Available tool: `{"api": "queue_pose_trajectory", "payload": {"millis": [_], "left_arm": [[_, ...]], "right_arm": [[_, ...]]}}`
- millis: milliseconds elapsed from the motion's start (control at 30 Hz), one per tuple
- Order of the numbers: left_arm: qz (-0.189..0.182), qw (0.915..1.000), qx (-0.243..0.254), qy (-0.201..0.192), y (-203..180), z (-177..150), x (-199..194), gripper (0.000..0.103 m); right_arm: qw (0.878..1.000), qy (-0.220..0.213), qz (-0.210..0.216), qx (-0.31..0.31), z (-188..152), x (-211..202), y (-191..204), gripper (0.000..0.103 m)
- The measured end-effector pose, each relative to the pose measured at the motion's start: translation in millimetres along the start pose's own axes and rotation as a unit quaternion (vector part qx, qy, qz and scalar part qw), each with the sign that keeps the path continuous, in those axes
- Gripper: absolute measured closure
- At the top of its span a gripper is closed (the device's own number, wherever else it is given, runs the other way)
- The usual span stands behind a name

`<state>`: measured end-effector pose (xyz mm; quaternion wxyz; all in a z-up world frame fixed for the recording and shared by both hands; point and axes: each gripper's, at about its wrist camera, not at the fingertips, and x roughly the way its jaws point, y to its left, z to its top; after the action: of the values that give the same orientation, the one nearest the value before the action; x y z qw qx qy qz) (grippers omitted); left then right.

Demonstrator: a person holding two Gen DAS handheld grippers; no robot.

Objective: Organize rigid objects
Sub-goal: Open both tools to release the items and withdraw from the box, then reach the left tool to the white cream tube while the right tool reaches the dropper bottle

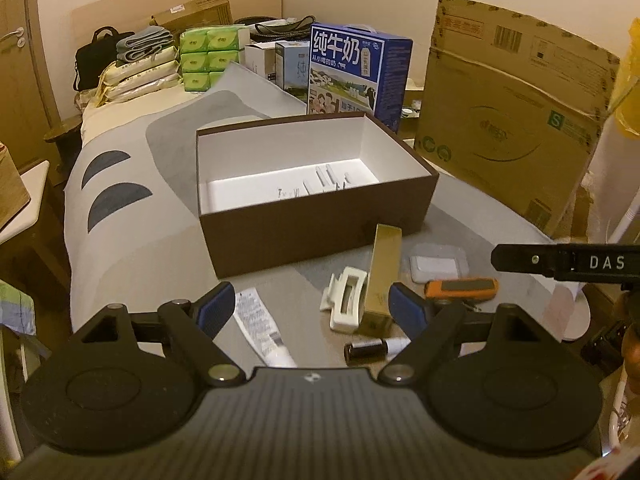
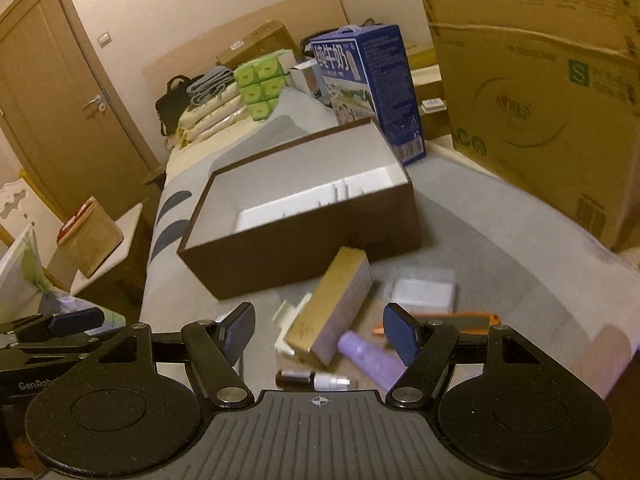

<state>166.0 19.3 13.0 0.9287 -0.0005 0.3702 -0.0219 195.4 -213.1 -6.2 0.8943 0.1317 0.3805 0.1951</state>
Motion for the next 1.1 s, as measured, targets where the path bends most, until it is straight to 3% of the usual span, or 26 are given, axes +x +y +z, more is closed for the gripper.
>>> {"api": "queue_pose_trajectory", "payload": {"millis": [500,1100], "left_arm": [[0.001,0.9997,0.003,0.024,-10.4,-43.1,-18.2,0.022],[0.007,0.9987,0.007,0.050,-14.5,-66.8,-9.3,0.025]], "right_arm": [[0.999,0.015,-0.022,-0.020,-48.4,-27.2,1.8,0.035],[0.999,0.029,-0.031,-0.032,-70.9,-23.6,-2.8,0.035]]}}
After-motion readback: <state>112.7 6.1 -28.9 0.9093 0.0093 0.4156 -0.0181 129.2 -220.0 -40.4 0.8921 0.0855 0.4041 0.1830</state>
